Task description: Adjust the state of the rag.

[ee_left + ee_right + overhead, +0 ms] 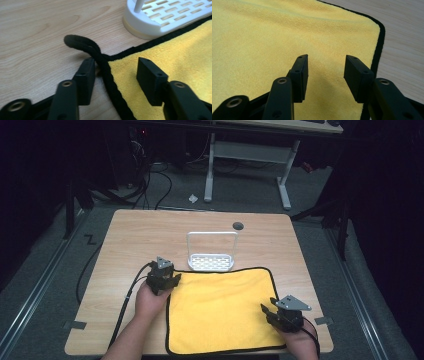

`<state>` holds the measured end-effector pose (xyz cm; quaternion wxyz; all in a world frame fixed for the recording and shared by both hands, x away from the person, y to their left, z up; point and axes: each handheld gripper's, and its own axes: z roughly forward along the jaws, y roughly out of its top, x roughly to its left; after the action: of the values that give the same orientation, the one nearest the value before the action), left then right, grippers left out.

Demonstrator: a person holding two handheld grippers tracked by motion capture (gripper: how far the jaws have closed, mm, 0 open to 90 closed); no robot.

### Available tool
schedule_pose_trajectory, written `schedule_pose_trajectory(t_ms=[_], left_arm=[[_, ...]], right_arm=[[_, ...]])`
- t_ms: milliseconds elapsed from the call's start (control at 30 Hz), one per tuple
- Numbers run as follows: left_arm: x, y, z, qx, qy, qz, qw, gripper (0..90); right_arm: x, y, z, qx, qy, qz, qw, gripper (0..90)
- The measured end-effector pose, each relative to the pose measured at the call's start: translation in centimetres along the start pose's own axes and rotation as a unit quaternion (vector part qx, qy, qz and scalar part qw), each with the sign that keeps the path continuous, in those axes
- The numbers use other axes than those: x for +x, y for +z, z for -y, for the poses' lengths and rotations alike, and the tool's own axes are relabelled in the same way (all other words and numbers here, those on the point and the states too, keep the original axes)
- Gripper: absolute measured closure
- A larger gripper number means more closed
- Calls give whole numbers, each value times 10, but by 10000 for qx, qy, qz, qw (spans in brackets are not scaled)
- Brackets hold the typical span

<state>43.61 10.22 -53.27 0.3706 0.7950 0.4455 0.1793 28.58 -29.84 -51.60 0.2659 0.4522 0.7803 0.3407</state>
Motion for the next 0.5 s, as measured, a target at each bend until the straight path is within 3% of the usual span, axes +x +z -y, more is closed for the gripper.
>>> schedule_pose_trajectory(t_ms=[133, 233, 300, 400, 433, 500], left_arm=[[-2, 0, 0, -16, 73, 23, 10000, 619], [-6, 0, 1, -42, 169, 143, 9997, 766], [-7, 0, 2, -70, 254, 127, 9996, 819], [-3, -1, 4, -111, 126, 233, 9996, 841], [3, -2, 5, -147, -137, 531, 9984, 844], [7, -2, 5, -160, -256, 649, 9974, 845]], right_arm=[[2, 1, 0, 28, -28, -36, 10000, 544], [4, 2, -1, 32, -40, -78, 10000, 532], [7, 0, -3, -20, -78, -109, 9999, 518], [12, -2, -6, -109, -143, -155, 9997, 510], [19, -4, -10, -180, -173, -260, 9993, 502], [27, -5, -16, -241, -205, -359, 9989, 484]])
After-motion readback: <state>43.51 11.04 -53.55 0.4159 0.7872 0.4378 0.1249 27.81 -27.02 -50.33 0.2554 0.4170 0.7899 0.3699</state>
